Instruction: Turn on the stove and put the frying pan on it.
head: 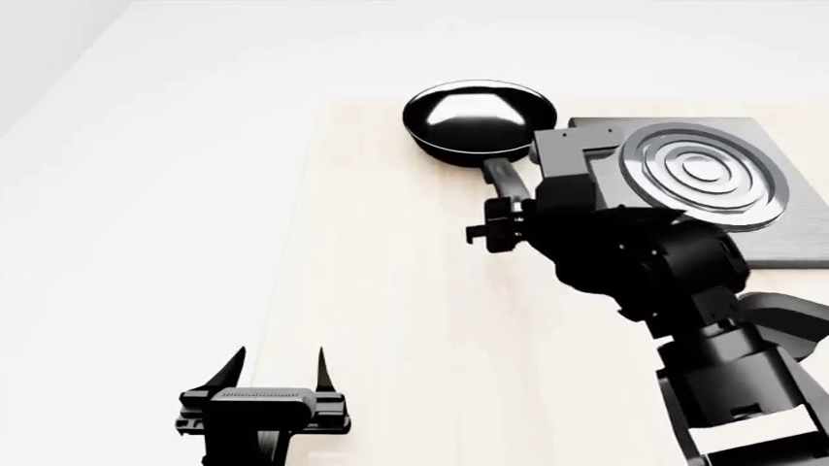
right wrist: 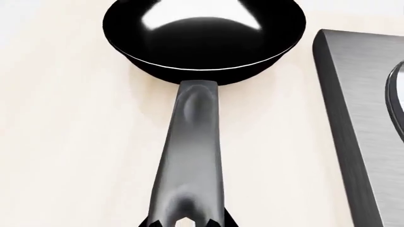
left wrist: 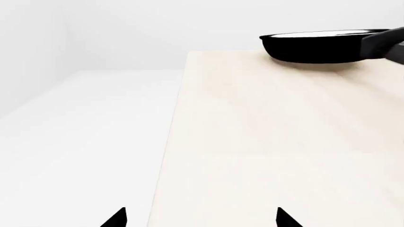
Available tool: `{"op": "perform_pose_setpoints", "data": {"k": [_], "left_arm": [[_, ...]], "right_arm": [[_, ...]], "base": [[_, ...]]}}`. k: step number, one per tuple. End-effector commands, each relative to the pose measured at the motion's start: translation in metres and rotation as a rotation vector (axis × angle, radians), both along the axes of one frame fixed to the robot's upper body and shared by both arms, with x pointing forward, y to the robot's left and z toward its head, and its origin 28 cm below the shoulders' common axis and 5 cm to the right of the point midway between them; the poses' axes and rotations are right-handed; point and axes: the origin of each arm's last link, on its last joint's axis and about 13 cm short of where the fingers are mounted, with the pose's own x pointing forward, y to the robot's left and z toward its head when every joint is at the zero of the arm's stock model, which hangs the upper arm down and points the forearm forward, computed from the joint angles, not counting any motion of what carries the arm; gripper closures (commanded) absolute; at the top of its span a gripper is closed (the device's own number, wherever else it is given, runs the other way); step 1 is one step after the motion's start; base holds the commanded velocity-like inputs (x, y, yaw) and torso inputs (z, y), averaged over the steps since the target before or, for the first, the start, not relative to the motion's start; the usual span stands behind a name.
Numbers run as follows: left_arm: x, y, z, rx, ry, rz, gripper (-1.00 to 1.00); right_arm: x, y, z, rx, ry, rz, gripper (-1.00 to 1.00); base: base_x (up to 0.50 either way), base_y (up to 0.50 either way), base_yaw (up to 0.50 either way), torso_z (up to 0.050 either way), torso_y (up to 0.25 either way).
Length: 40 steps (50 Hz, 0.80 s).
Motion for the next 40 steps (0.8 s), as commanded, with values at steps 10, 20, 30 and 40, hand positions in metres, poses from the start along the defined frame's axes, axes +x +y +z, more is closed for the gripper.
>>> {"op": "perform_pose_setpoints", "data": {"k": [10, 20, 30, 40], "left_arm": [[0.000, 0.000, -0.001, 0.004, 0.007, 0.003, -1.00], [0.000, 0.000, -0.001, 0.004, 0.006, 0.003, -1.00], [-0.001, 0.000, -0.001, 0.004, 0.006, 0.003, -1.00], [0.000, 0.000, 0.000, 0.005, 0.006, 0.004, -1.00]], "right_arm": [[-0.008, -0.006, 0.027, -0.025, -0.109, -0.020, 1.00], [-0.011, -0.006, 0.038, -0.019, -0.133, -0.019, 1.00], [-0.013, -0.007, 0.045, -0.020, -0.152, -0.020, 1.00], [-0.018, -0.012, 0.050, -0.011, -0.180, -0.045, 1.00]], "base": [[0.00, 0.00, 0.00, 0.000, 0.000], [0.00, 0.00, 0.00, 0.000, 0.002], [0.00, 0.00, 0.00, 0.000, 0.002], [0.00, 0.00, 0.00, 0.000, 0.002]]}}
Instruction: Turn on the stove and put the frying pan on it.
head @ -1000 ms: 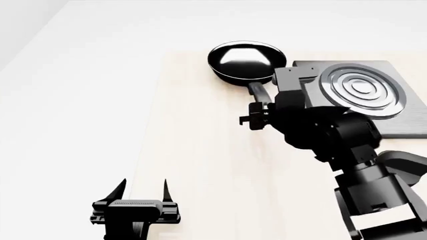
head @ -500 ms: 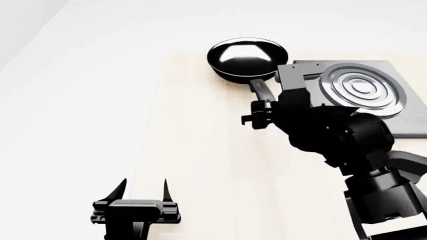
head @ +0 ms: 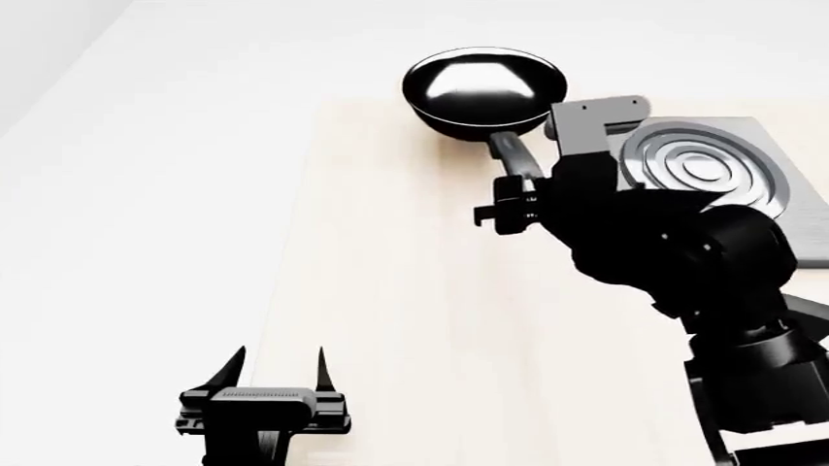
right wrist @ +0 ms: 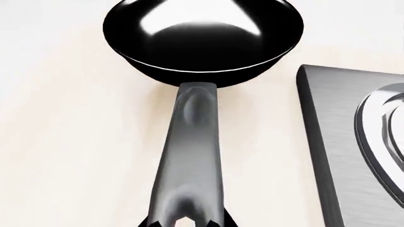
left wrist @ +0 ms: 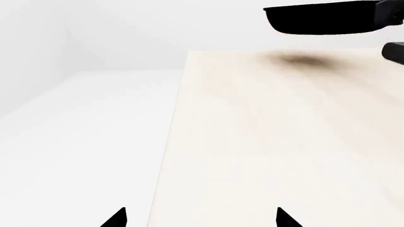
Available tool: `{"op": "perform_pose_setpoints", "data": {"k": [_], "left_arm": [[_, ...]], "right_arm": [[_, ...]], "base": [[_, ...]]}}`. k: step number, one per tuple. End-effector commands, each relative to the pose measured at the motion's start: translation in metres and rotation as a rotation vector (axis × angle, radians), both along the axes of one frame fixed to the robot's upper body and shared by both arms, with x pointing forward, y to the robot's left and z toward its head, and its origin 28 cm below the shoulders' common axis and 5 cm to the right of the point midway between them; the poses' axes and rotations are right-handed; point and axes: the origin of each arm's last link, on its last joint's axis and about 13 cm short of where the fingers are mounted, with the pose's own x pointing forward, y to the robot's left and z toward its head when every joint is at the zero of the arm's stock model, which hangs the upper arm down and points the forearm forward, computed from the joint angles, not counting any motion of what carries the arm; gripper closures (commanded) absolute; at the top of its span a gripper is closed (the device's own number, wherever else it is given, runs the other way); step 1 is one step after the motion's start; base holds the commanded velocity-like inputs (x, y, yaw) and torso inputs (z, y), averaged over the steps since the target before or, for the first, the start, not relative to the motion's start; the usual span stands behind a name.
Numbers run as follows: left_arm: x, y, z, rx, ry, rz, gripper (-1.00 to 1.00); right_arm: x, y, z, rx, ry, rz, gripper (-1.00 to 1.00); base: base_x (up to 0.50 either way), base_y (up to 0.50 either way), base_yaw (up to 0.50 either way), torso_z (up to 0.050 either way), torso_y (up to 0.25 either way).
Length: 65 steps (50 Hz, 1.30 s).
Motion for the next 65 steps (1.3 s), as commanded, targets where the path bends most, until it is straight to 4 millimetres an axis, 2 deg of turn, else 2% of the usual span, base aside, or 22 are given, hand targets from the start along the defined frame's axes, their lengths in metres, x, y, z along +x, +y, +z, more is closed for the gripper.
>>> {"op": "perform_pose_setpoints", "data": {"k": [1, 19, 42, 65], "left_arm": [[0.000, 0.000, -0.001, 0.007, 0.006, 0.007, -1.00], [0.000, 0.000, -0.002, 0.007, 0.007, 0.006, -1.00], [0.000, 0.000, -0.002, 0.006, 0.009, 0.005, -1.00], [-0.001, 0.000, -0.003, 0.008, 0.008, 0.005, -1.00]], "right_arm": [[-0.003, -0.008, 0.022, 0.002, -0.105, -0.063, 1.00], [-0.021, -0.014, 0.023, -0.028, -0.168, -0.109, 1.00], [-0.034, -0.036, 0.025, -0.037, -0.193, -0.197, 1.00], [-0.056, -0.061, 0.025, -0.001, -0.210, -0.287, 1.00]], "base": [[0.00, 0.00, 0.00, 0.000, 0.000], [0.00, 0.00, 0.00, 0.000, 0.002], [0.00, 0.00, 0.00, 0.000, 0.002], [0.00, 0.00, 0.00, 0.000, 0.002]]}}
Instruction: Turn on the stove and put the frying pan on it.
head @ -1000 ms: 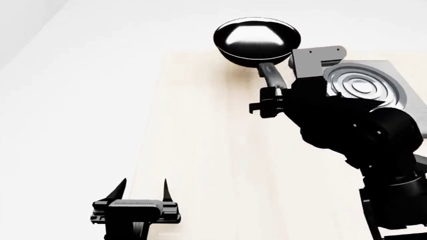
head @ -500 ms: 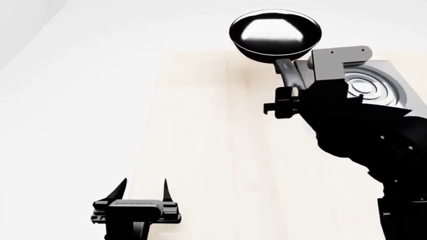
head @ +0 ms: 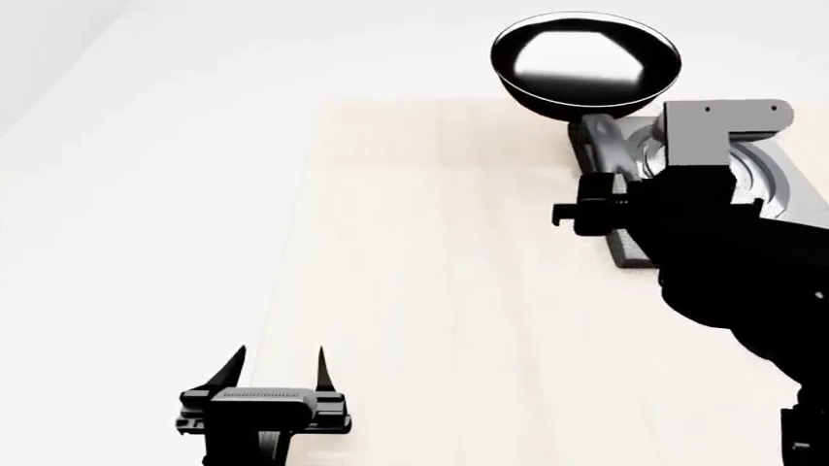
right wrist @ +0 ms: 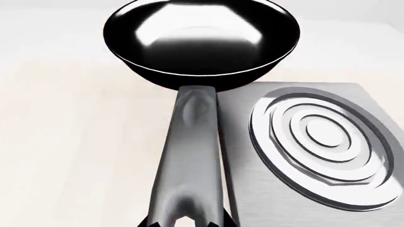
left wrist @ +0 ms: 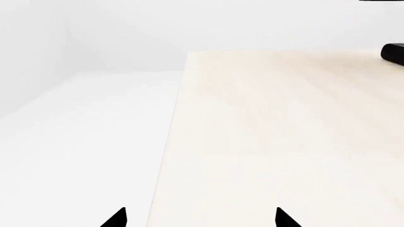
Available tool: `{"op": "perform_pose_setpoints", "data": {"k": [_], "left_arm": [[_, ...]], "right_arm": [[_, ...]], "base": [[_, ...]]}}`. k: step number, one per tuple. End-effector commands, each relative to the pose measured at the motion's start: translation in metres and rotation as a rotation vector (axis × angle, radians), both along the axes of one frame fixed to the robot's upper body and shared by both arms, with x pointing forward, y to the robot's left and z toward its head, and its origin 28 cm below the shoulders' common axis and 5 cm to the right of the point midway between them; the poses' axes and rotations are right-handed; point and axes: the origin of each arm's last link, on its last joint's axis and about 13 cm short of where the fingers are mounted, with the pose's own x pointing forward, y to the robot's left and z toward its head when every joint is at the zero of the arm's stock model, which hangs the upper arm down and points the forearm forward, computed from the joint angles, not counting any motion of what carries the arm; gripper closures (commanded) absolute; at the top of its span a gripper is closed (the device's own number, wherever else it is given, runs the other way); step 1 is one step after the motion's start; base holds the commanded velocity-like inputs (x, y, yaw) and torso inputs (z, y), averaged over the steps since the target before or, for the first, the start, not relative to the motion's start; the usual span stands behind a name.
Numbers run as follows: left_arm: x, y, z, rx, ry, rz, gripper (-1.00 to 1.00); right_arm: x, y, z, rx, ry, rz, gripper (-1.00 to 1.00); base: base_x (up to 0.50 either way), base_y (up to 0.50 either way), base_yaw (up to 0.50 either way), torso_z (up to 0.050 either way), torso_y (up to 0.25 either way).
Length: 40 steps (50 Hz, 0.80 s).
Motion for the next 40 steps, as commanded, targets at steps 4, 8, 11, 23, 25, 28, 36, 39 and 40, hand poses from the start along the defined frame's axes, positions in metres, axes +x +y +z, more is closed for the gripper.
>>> {"op": "perform_pose_setpoints", "data": {"k": [4, 8, 11, 23, 25, 28, 36, 39, 40], "left_arm": [[-0.001, 0.001, -0.002, 0.007, 0.014, 0.006, -1.00], [-0.001, 0.001, -0.002, 0.007, 0.014, 0.006, -1.00], [-0.001, 0.001, -0.003, 0.008, 0.015, 0.005, -1.00], [0.000, 0.000, -0.003, 0.008, 0.017, 0.005, -1.00], [0.000, 0.000, -0.003, 0.008, 0.017, 0.006, -1.00], [0.000, 0.000, -0.003, 0.008, 0.017, 0.006, -1.00], [0.000, 0.000, -0.003, 0.008, 0.016, 0.005, -1.00], [-0.001, 0.000, -0.003, 0.008, 0.016, 0.006, -1.00], [-0.001, 0.000, -0.003, 0.008, 0.016, 0.006, -1.00]], "right_arm": [[-0.011, -0.018, 0.012, -0.004, -0.086, -0.107, 1.00], [-0.014, -0.022, 0.012, -0.003, -0.090, -0.122, 1.00], [-0.016, -0.024, 0.012, -0.006, -0.092, -0.129, 1.00], [-0.028, -0.035, 0.010, -0.002, -0.101, -0.172, 1.00], [-0.030, -0.037, 0.010, 0.000, -0.101, -0.183, 1.00], [-0.033, -0.040, 0.010, 0.000, -0.103, -0.194, 1.00], [-0.043, -0.046, 0.006, -0.004, -0.107, -0.227, 1.00], [-0.045, -0.047, 0.003, -0.002, -0.103, -0.232, 1.00], [-0.046, -0.048, 0.001, 0.003, -0.101, -0.237, 1.00]], "base": [[0.00, 0.00, 0.00, 0.000, 0.003], [0.00, 0.00, 0.00, 0.004, 0.003], [0.00, 0.00, 0.00, 0.000, 0.000], [0.00, 0.00, 0.00, 0.000, 0.003], [0.00, 0.00, 0.00, 0.000, 0.000], [0.00, 0.00, 0.00, 0.000, 0.003], [0.00, 0.00, 0.00, 0.000, 0.001], [0.00, 0.00, 0.00, 0.000, 0.003], [0.00, 0.00, 0.00, 0.000, 0.000]]}}
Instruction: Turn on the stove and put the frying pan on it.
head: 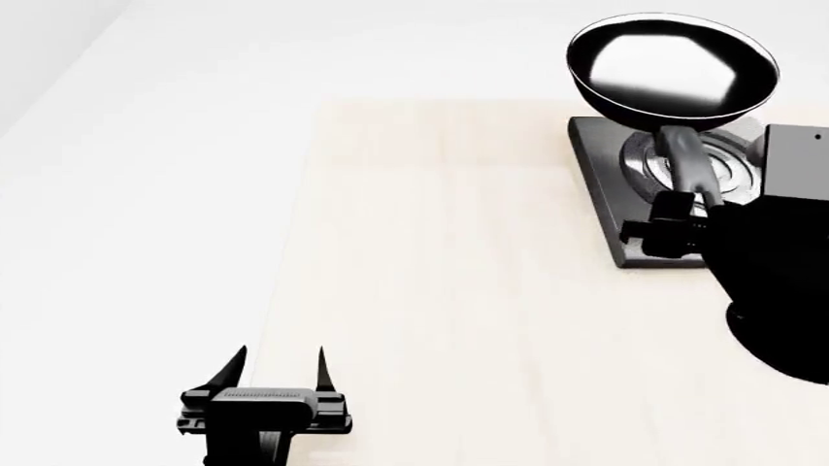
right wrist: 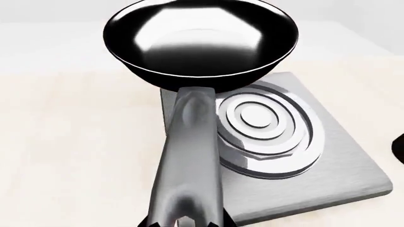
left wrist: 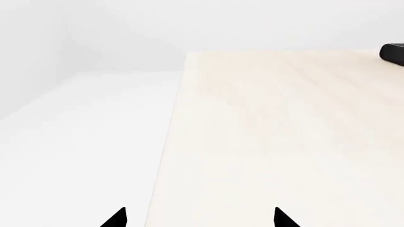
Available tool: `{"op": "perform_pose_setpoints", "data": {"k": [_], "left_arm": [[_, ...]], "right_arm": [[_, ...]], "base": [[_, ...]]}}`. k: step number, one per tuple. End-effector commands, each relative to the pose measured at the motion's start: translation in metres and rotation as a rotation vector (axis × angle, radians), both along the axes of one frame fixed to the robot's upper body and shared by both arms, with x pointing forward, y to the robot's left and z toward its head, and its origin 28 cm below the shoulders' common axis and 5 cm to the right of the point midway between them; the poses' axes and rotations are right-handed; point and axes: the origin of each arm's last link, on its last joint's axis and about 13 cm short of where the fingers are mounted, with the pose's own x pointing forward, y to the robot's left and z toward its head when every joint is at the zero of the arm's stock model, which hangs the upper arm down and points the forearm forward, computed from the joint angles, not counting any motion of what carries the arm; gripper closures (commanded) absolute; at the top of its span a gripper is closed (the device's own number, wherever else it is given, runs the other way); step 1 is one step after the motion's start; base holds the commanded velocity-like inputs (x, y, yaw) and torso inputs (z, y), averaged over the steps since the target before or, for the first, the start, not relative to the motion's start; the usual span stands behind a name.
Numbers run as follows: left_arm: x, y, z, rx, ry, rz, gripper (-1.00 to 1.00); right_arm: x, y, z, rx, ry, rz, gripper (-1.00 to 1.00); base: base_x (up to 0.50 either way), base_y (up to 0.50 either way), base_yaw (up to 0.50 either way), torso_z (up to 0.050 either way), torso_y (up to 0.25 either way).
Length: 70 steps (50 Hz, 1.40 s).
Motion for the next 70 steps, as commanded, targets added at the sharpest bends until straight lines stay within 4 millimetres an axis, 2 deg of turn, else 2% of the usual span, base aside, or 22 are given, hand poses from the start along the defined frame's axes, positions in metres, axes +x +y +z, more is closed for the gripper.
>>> {"op": "perform_pose_setpoints", "data": {"k": [1, 31, 70], "left_arm": [[-0.001, 0.001, -0.002, 0.008, 0.016, 0.009, -1.00], [0.000, 0.001, -0.003, 0.009, 0.018, 0.011, -1.00], [-0.001, 0.001, -0.003, 0.009, 0.021, 0.007, -1.00]], "right_arm": [[-0.010, -0.013, 0.003, -0.017, -0.063, -0.096, 1.00], [-0.024, -0.025, -0.014, 0.007, -0.041, -0.143, 1.00], [-0.028, -0.033, -0.032, 0.031, -0.012, -0.175, 1.00]], "base": [[0.00, 0.00, 0.00, 0.000, 0.000], [0.00, 0.00, 0.00, 0.000, 0.002], [0.00, 0.00, 0.00, 0.000, 0.002]]}}
